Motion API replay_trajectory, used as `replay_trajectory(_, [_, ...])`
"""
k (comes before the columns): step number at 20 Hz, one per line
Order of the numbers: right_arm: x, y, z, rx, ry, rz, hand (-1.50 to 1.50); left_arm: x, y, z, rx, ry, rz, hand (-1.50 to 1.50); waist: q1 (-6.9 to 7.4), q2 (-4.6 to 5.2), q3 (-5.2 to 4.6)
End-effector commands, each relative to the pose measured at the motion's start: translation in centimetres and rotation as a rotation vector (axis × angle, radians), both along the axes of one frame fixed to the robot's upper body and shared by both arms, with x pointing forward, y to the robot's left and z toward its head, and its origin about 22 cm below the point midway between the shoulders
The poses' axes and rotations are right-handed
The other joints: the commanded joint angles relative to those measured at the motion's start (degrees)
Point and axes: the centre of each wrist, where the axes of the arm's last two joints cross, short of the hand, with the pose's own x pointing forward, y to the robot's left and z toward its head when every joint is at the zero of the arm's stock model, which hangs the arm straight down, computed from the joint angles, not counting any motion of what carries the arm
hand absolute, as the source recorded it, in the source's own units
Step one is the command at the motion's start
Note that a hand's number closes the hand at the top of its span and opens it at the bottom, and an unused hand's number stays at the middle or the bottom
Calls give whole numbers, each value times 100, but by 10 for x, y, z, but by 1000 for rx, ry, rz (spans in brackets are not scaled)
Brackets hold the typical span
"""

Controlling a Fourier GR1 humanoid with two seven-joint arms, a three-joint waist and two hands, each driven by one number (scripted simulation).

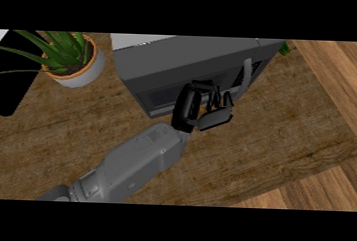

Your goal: Pick up the milk, place it into the microwave and close the microwave

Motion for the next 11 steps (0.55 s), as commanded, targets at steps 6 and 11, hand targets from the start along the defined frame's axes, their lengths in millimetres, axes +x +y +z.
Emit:
replay_trajectory(6, [6,-9,4,27,-3,31,-150,21,-2,19,4,-17,26,150,-5,84,0])
replay_trajectory(11, [8,-15,15,11,5,13,-150,21,0,16,8,-9,31,150,4,94,-13])
